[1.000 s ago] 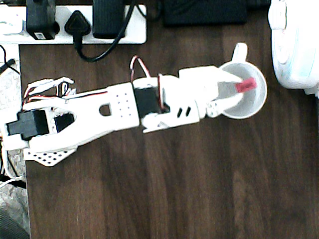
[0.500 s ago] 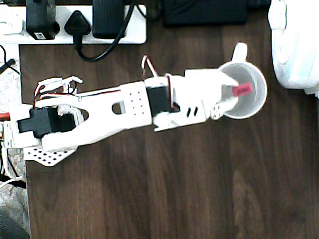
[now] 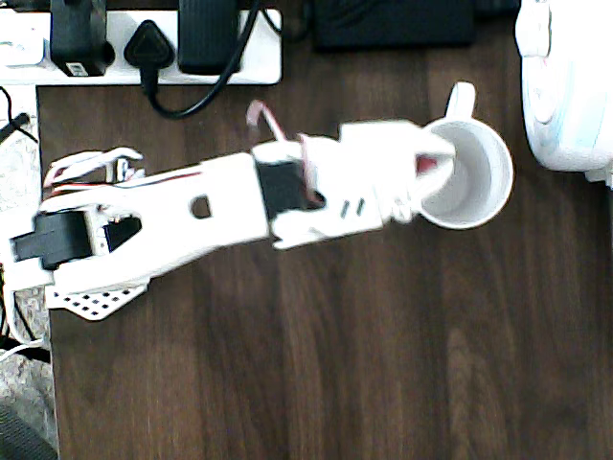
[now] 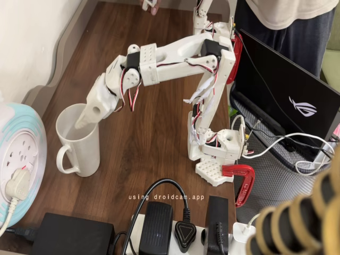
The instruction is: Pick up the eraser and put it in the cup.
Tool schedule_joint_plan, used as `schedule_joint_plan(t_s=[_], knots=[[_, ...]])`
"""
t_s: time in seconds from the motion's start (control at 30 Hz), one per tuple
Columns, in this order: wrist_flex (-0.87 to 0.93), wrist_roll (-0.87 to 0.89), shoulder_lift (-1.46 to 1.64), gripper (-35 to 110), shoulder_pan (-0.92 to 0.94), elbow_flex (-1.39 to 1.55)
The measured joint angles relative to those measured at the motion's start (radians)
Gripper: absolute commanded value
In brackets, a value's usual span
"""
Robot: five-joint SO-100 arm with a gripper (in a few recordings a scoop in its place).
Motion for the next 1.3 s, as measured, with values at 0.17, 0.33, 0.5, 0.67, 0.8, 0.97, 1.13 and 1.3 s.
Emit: schedule_joint_plan(t_s=[0.17, 0.33, 0.5, 0.67, 0.8, 0.97, 1.13, 1.3], knots=[[0.072, -0.084, 0.446, 0, 0.091, 0.285], [0.094, -0.163, 0.942, 0, 0.170, 0.617], [0.095, -0.218, 1.226, 0, 0.190, 0.900], [0.126, -0.219, 1.229, 0, 0.244, 1.081], [0.160, -0.202, 1.226, 0, 0.247, 1.106], [0.166, -0.186, 1.226, 0, 0.244, 1.120], [0.166, -0.186, 1.226, 0, 0.244, 1.120], [0.166, -0.186, 1.226, 0, 0.244, 1.120]])
